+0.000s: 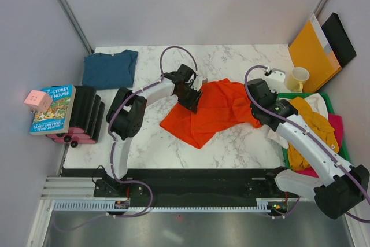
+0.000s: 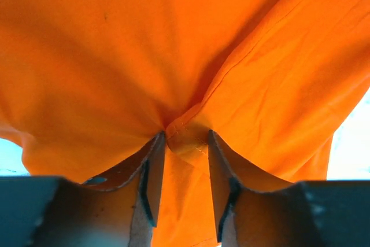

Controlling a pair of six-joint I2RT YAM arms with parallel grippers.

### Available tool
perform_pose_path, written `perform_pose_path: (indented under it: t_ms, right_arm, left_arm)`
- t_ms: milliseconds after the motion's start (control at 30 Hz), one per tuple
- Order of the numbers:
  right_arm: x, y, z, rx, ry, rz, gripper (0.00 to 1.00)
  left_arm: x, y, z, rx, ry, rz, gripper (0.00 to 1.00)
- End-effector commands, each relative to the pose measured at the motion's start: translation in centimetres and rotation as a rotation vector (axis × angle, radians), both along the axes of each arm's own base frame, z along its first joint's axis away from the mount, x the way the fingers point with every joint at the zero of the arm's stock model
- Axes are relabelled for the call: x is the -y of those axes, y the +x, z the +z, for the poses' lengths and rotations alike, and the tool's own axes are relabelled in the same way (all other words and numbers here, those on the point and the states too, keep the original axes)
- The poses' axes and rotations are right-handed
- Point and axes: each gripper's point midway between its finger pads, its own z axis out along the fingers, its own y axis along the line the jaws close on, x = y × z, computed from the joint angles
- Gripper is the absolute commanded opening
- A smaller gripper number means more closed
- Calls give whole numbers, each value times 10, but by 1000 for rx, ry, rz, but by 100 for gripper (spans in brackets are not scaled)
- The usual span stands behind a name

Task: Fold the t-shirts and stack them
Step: Flatten out the tshirt

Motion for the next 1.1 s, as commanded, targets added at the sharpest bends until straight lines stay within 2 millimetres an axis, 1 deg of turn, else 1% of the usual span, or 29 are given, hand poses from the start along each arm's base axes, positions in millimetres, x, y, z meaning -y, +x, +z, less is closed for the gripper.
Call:
perform_pose_path:
  t_ms: [0, 67, 100, 200, 267, 300, 367, 467, 500, 533, 567, 667, 767, 800, 867, 900, 967, 1000, 1033, 1067]
  right_arm:
    - [0, 1, -1, 18, 12, -9, 0]
    - [0, 0, -3, 16, 14, -10, 0]
    - [0, -1, -4, 15, 16, -10, 0]
    - [-1, -2, -6, 13, 24, -8, 0]
    - [0, -2, -6, 14, 24, -11, 0]
    - [0, -2, -6, 13, 24, -9, 0]
    - [-1, -2, -7, 13, 26, -9, 0]
    - [-1, -1, -7, 15, 29, -11, 0]
    - [-1, -1, -7, 14, 29, -9, 0]
    - [-2, -2, -9, 10, 32, -7, 0]
    - [-3, -2, -9, 9, 35, -5, 0]
    - [-3, -2, -9, 11, 44, -5, 0]
    - [-3, -1, -3, 26, 44, -2, 0]
    - [-2, -1, 0, 33, 42, -3, 0]
    - [-1, 1, 14, 55, 29, 0, 0]
    - [-1, 5, 28, 83, 35, -1, 0]
    - [2, 6, 42, 97, 9, 4, 0]
    - [1, 8, 58, 127, 15, 8, 0]
    - [2, 9, 65, 137, 7, 14, 0]
    - [3, 9, 73, 150, 4, 15, 0]
  left_arm:
    - [9, -2, 5, 2, -30, -11, 37]
    - [9, -2, 6, 6, -30, -12, 33]
    - [10, -3, 6, 6, -30, -14, 27]
    - [8, -2, 7, 12, -26, -12, 23]
    - [6, -2, 9, 19, -22, -10, 24]
    - [5, -2, 9, 22, -18, -8, 28]
    - [4, -2, 11, 29, -14, -7, 32]
    - [2, -4, 10, 27, -10, -8, 24]
    - [2, -4, 11, 28, -11, -7, 13]
    - [1, -4, 10, 30, -9, -7, 9]
    - [1, -4, 11, 31, -8, -5, 2]
    - [-1, -3, 18, 52, -7, -2, 2]
    - [-5, 0, 41, 110, -12, 7, 2]
    - [-7, 3, 64, 166, -25, 18, 2]
    - [-14, 5, 95, 230, -48, 26, 2]
    - [-21, 7, 129, 294, -82, 45, 2]
    - [-33, 3, 160, 327, -111, 66, 2]
    - [-46, 7, 176, 350, -127, 103, 2]
    - [-59, 0, 199, 369, -144, 122, 2]
    - [-67, -1, 217, 394, -165, 141, 2]
